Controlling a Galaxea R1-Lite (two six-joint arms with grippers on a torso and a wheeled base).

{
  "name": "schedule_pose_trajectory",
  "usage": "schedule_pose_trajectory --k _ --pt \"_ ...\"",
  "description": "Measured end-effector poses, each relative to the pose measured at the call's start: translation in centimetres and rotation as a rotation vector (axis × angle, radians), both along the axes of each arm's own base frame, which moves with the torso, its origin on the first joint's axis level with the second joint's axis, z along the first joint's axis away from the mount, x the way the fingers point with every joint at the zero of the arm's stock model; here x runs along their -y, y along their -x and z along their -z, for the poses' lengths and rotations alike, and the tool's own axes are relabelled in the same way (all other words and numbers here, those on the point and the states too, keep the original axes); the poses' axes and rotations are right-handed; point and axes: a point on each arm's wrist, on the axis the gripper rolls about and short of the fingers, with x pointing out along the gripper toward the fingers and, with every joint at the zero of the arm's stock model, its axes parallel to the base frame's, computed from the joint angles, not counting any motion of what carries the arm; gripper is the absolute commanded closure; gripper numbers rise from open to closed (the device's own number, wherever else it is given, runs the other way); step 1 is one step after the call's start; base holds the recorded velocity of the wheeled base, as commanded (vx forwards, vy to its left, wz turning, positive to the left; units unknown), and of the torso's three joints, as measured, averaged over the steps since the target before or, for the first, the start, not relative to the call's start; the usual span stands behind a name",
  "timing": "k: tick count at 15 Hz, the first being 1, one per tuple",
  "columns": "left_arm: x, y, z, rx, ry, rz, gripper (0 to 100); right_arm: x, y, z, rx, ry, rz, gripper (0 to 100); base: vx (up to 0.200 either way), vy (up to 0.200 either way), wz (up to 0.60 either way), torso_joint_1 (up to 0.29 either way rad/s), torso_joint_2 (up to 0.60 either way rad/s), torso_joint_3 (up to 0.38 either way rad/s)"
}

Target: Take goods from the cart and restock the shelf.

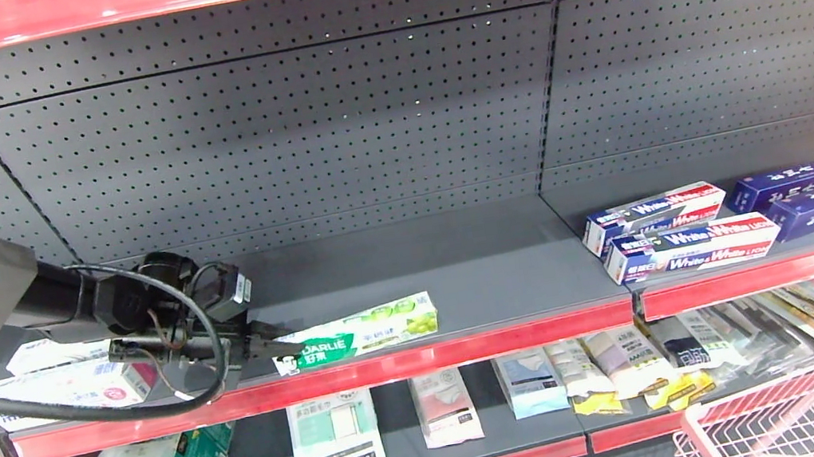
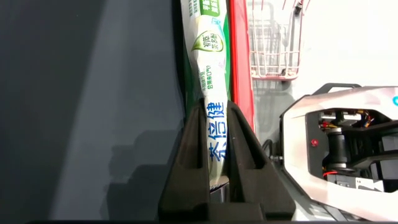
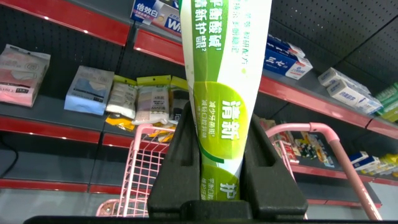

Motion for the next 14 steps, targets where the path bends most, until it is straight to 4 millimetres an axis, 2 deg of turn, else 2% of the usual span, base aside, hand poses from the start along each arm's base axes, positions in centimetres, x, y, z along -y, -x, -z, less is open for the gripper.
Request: schedule_pose_trajectory --k 14 --pt "0.04 0.18 0.06 -0.007 -0.016 -0.007 100 0.0 0.0 0.0 0.0 0.0 0.0 100 0.0 0.0 0.0 0.0 0.0 0.0"
